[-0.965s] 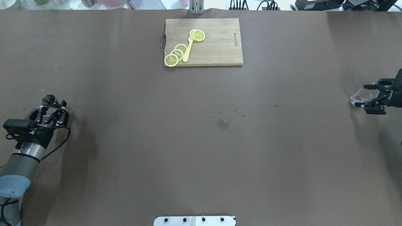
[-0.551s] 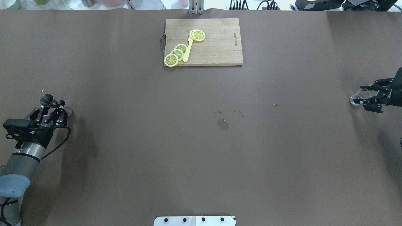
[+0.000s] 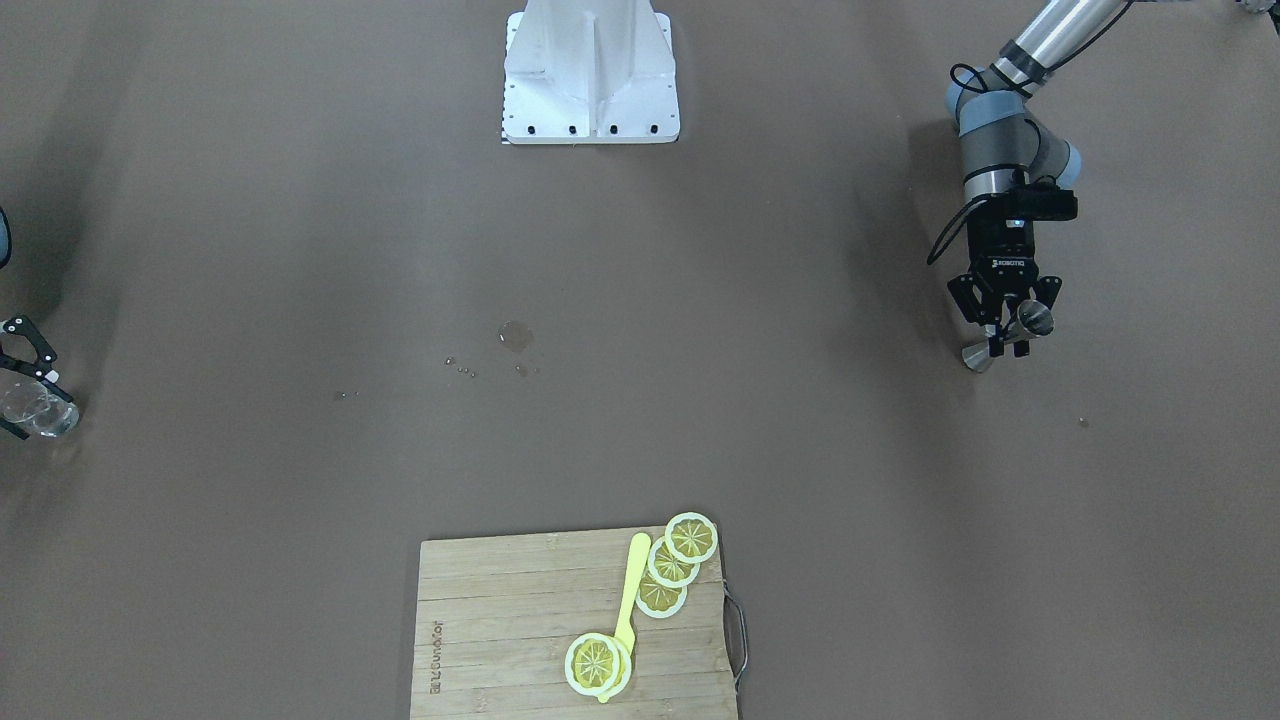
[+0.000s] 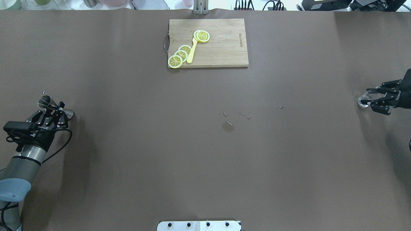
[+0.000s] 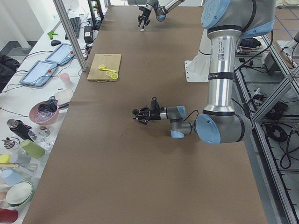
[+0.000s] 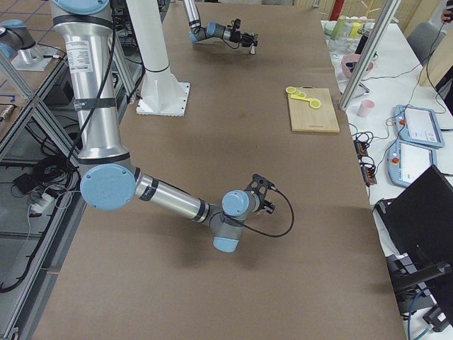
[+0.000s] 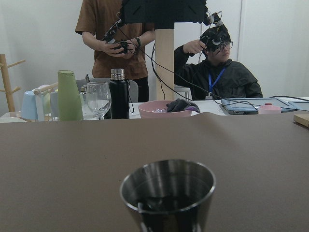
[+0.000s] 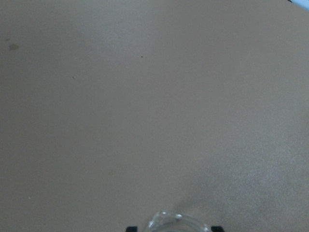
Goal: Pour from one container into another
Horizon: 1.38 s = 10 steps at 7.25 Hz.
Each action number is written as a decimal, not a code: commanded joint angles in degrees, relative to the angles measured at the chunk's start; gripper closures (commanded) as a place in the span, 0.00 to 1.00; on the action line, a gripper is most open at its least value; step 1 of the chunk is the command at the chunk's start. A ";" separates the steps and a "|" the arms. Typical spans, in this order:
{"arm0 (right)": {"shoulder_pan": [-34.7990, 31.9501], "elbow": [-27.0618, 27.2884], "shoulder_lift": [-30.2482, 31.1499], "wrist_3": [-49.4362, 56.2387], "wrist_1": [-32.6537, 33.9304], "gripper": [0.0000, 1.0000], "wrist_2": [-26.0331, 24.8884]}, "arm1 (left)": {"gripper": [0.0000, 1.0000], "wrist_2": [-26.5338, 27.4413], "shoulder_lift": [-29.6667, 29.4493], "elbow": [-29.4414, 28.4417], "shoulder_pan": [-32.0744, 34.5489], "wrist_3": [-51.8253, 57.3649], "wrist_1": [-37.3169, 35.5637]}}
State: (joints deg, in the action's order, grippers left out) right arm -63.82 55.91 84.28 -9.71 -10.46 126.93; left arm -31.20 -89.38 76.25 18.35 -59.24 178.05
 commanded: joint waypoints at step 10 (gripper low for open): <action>-1.13 21.74 -3.07 -2.07 26.13 1.00 8.33 | 1.00 -7.07 3.34 12.59 -0.78 -0.35 -4.46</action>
State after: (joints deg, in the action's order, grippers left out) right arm -64.86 72.73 81.50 -11.78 8.51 134.82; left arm -34.29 -86.12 86.80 17.63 -59.45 173.95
